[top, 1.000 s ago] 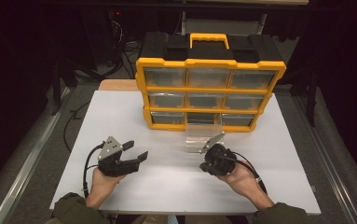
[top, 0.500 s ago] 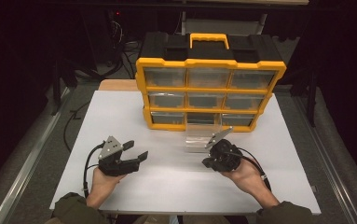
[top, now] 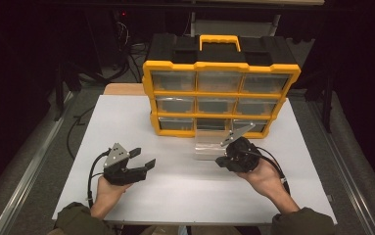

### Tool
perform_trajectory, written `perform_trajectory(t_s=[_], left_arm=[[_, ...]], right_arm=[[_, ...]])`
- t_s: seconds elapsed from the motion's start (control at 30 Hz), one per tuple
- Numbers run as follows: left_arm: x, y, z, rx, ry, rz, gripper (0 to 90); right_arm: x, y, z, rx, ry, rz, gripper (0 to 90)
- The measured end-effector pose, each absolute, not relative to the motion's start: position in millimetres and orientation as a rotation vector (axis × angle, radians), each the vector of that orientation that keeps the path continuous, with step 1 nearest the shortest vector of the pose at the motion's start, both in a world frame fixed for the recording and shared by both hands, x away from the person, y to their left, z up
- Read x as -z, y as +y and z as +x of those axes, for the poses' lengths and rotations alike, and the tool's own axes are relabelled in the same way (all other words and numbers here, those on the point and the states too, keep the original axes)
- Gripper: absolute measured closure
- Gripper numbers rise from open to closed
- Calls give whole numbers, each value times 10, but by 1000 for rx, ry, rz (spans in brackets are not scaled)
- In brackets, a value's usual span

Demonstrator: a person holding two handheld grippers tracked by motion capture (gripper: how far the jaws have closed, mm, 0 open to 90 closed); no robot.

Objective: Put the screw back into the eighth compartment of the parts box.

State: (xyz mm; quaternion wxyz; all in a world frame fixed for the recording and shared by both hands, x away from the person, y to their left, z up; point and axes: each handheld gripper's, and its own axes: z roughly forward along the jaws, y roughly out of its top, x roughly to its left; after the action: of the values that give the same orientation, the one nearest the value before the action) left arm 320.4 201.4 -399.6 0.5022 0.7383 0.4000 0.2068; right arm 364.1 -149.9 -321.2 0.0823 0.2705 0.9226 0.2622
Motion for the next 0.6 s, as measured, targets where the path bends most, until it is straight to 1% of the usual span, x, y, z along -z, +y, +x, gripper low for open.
perform_trajectory(t_s=[0.33,0.6], left_arm=[[3995,2016,3200,-499,963,1792,312],[4002,2018,3216,-494,969,1791,312]], right_arm=[[3068,-1515,3772,-773,2732,866,896],[3038,-1533,3917,-764,2704,909,896]])
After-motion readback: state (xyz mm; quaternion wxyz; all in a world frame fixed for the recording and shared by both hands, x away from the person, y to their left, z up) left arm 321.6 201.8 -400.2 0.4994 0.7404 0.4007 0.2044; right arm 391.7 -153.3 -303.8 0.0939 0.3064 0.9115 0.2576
